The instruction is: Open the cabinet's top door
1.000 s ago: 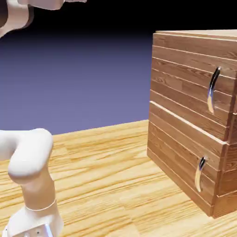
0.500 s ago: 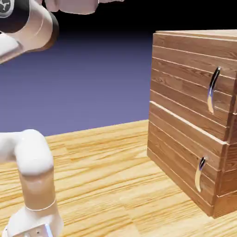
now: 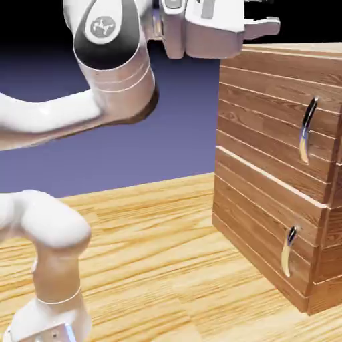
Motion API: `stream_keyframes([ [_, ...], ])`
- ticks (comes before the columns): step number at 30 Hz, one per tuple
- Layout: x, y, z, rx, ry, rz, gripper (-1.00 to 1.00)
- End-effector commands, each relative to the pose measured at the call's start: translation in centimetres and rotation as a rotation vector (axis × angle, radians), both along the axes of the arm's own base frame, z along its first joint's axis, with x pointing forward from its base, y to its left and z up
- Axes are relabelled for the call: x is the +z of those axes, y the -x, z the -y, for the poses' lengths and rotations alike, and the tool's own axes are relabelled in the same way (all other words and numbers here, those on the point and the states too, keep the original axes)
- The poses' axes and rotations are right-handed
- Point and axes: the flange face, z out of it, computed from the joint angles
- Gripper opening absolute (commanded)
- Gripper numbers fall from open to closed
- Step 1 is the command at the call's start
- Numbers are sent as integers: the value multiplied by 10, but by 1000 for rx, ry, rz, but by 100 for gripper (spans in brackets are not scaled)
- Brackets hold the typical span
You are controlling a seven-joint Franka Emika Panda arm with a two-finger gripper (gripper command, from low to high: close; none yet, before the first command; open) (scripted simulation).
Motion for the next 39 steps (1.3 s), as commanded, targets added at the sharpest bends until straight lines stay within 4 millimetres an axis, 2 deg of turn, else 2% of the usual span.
stream_keyframes([
  [1,-6,-9,0,9,11,2,0],
  [6,-37,-55,-7,66,71,6,0],
  [12,-80,-108,-25,157,151,0,0],
  [21,-156,-176,-67,335,284,-33,0],
  [29,-231,-222,-110,523,413,-92,0],
  [30,-238,-225,-113,539,424,-99,0],
  [31,-238,-225,-113,539,424,-99,-100],
  [32,-238,-225,-113,539,424,-99,-100],
  [39,-238,-179,-129,439,417,-120,-100],
])
